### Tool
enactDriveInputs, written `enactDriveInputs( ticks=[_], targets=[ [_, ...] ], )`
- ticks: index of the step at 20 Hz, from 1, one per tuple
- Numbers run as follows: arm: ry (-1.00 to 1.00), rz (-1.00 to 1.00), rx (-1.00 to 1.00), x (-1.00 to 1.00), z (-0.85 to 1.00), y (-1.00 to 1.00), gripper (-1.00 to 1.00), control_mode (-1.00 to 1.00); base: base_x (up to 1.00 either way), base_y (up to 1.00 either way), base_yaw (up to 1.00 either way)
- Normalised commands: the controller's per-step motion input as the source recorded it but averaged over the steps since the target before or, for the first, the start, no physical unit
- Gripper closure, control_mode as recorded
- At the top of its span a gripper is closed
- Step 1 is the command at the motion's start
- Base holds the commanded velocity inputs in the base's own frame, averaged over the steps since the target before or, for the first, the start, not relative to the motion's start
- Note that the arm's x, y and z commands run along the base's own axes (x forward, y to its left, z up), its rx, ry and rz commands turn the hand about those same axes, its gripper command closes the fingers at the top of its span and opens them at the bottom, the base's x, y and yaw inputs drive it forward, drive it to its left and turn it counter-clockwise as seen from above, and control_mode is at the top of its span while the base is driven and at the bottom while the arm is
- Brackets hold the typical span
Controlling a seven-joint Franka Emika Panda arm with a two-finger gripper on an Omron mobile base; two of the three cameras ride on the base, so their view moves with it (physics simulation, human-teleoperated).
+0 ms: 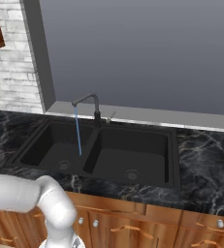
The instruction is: Soak the sponge with water for a few seconds and then drop it inside the sink.
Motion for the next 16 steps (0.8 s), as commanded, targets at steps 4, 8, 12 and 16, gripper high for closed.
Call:
enactDriveInputs(
  ticks=[4,8,12,16],
  targets=[
    [0.0,0.0,0.0,0.12,-0.3,0.09,-1.0,-1.0,0.0,0.0,0.0],
    [0.0,0.0,0.0,0.07,-0.24,0.13,-1.0,-1.0,0.0,0.0,0.0],
    [0.0,0.0,0.0,0.01,-0.09,0.18,-1.0,-1.0,0.0,0.0,0.0],
    [0.0,0.0,0.0,0.0,-0.12,0.13,-1.0,-1.0,0.0,0.0,0.0]
  ],
)
